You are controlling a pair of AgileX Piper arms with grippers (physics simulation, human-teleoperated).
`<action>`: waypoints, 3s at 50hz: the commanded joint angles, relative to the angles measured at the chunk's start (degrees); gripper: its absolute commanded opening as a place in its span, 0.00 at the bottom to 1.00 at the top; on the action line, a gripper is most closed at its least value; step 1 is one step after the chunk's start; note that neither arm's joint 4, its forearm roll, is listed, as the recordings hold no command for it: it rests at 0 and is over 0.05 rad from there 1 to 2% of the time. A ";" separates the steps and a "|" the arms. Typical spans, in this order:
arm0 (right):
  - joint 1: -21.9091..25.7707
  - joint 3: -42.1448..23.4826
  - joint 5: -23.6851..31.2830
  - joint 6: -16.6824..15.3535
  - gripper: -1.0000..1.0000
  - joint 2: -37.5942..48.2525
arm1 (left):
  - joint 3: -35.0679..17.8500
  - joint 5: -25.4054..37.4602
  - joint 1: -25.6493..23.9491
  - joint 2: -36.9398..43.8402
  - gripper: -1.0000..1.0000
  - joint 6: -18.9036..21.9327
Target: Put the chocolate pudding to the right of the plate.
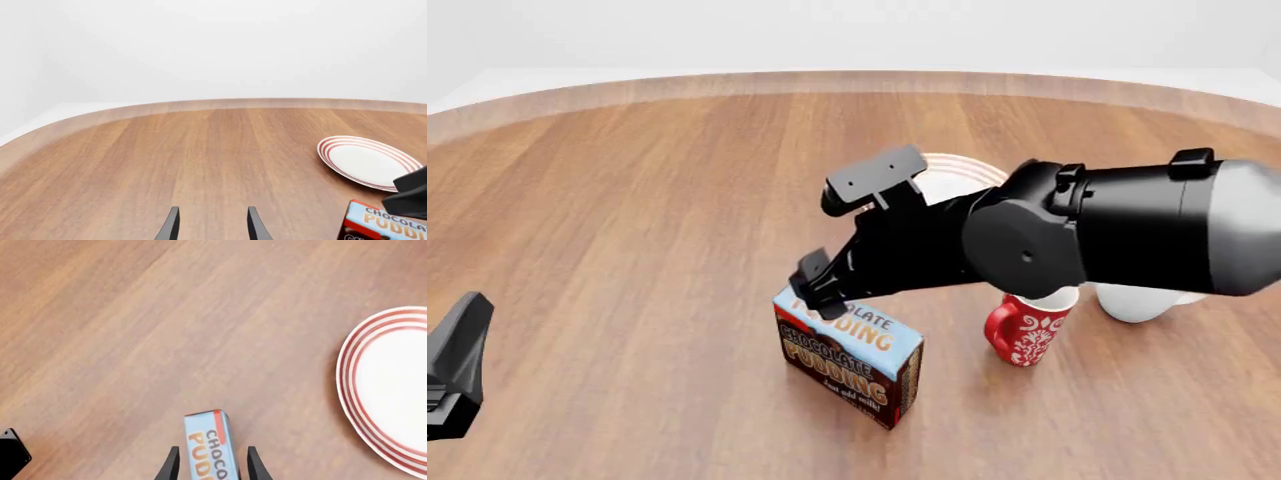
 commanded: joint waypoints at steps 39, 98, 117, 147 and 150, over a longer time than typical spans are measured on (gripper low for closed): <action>1.15 1.07 -5.29 2.46 1.00 6.89 | 0.00 0.00 0.00 0.00 1.00 0.00; -3.10 -1.56 -2.62 0.09 0.00 4.59 | 0.00 0.00 0.00 0.00 1.00 0.00; -13.06 -17.76 11.51 -9.47 0.00 -4.27 | 0.00 0.00 0.00 0.00 1.00 0.00; -32.26 -31.13 17.70 -10.77 0.00 -5.11 | 0.00 0.00 0.00 0.00 1.00 0.00; -34.32 -31.60 17.73 -10.32 0.00 -4.79 | 0.00 0.00 0.00 0.00 1.00 0.00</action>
